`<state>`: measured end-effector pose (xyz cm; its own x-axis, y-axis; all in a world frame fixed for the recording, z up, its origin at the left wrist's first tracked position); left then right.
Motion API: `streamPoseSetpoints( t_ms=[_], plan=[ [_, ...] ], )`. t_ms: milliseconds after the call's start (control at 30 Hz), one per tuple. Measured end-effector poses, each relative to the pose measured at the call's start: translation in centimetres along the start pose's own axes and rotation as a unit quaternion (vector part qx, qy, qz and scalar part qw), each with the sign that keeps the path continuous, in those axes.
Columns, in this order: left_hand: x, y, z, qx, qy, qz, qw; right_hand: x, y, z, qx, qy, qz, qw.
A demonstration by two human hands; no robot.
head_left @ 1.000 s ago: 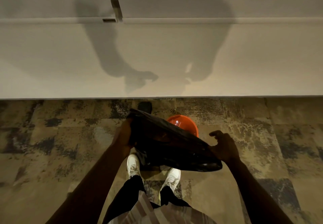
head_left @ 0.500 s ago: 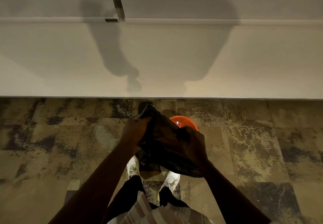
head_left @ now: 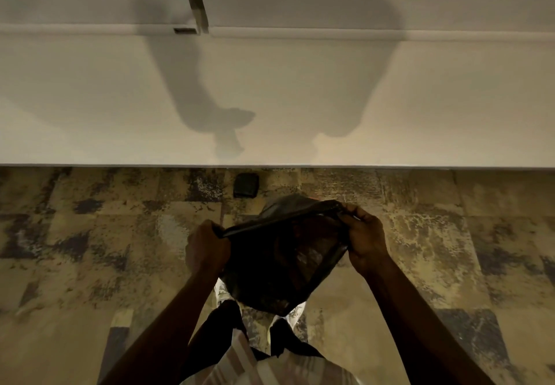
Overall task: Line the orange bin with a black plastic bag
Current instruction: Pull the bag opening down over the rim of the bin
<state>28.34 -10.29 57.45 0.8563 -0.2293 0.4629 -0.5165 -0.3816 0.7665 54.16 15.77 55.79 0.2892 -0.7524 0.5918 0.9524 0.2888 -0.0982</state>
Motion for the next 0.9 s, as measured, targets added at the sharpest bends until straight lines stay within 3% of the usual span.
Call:
streamPoseSetpoints(
  t_ms=[167,300,367,467,533,667,900],
  plan=[
    [-0.4,-0.7,2.4,0.044,0.077,-0.01,0.996,0.1,2.0,-1.4,-0.008,-0.008,-0.056,0.998],
    [-1.0,-1.3,5.0,0.145,0.173,0.001,0.974,0.0,4.2,-1.6,-0.018,-0.014,-0.071,0.997],
    [-1.2,-2.1,5.7,0.244,0.218,0.023,0.945,-0.2,5.1,-1.6,0.014,-0.011,-0.065,0.998],
    [-0.5,-3.6,5.4,0.412,0.276,0.057,0.866,-0.3,7.4,-1.4,0.072,0.012,-0.114,0.991],
    [0.0,-4.1,4.6,0.457,0.282,0.078,0.84,-0.4,8.8,-1.6,0.091,0.016,-0.147,0.985],
    [0.4,-5.4,3.3,0.483,0.271,0.104,0.826,-0.4,10.1,-3.2,0.079,-0.023,-0.159,0.984],
    [0.3,-7.0,4.4,0.442,0.28,0.058,0.85,0.0,11.8,-5.7,0.008,-0.123,-0.205,0.971]
  ],
)
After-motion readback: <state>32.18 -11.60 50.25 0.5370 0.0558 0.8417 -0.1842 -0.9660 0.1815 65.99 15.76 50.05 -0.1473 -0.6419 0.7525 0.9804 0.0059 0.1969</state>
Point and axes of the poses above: each hand's wrist, its own x-axis away from the middle knuckle, its own y-axis out of the back of the hand, z = x × y, the point moved 10 cm from there along -x, towards the middle knuckle, and after that the axes turned 1 degree about -z, right-handed, at the moved point
